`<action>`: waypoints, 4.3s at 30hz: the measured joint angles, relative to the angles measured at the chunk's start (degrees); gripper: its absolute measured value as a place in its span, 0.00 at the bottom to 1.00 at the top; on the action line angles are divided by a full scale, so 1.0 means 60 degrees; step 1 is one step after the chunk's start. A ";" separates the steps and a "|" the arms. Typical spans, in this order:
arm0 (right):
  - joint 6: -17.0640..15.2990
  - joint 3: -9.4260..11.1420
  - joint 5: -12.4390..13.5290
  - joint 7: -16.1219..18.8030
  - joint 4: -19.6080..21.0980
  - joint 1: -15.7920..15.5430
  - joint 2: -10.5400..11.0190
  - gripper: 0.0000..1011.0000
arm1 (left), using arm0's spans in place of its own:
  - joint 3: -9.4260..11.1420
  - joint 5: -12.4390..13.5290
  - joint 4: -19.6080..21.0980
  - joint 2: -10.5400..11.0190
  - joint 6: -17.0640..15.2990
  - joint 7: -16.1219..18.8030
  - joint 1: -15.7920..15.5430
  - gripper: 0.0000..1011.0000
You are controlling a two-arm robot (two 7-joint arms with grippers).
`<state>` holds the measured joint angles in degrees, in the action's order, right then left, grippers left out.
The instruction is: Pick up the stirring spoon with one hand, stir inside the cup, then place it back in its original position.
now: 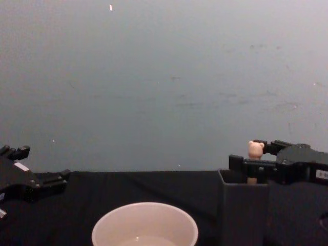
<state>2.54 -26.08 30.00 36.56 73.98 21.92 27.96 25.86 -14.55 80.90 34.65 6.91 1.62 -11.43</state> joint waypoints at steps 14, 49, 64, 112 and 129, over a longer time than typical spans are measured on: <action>-0.0001 0.0018 0.0036 0.0001 0.0001 -0.0012 0.0009 0.88 | -0.0001 0.0000 0.0000 0.0000 0.0000 0.0000 0.0001 0.99; 0.0049 0.0153 0.0161 -0.0033 0.0256 -0.0150 0.0000 0.21 | 0.0000 0.0001 0.0000 0.0000 0.0000 0.0000 0.0000 0.99; 0.0393 0.0778 0.0821 -0.0072 0.1551 -0.0399 0.0211 0.21 | 0.0000 0.0000 0.0000 0.0000 0.0000 0.0000 0.0001 0.99; 0.1178 -0.1089 -0.0194 0.0474 -0.0206 0.0926 -0.1578 0.21 | 0.0000 0.0001 0.0000 0.0000 0.0000 0.0000 0.0001 0.99; 0.1664 -0.1353 -0.0624 0.0779 -0.1272 0.0974 -0.2006 0.21 | 0.0000 0.0001 0.0000 0.0000 0.0000 0.0000 0.0001 0.99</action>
<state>12.52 -34.19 26.26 41.23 66.35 27.76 15.93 25.86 -14.55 80.90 34.64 6.91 1.62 -11.43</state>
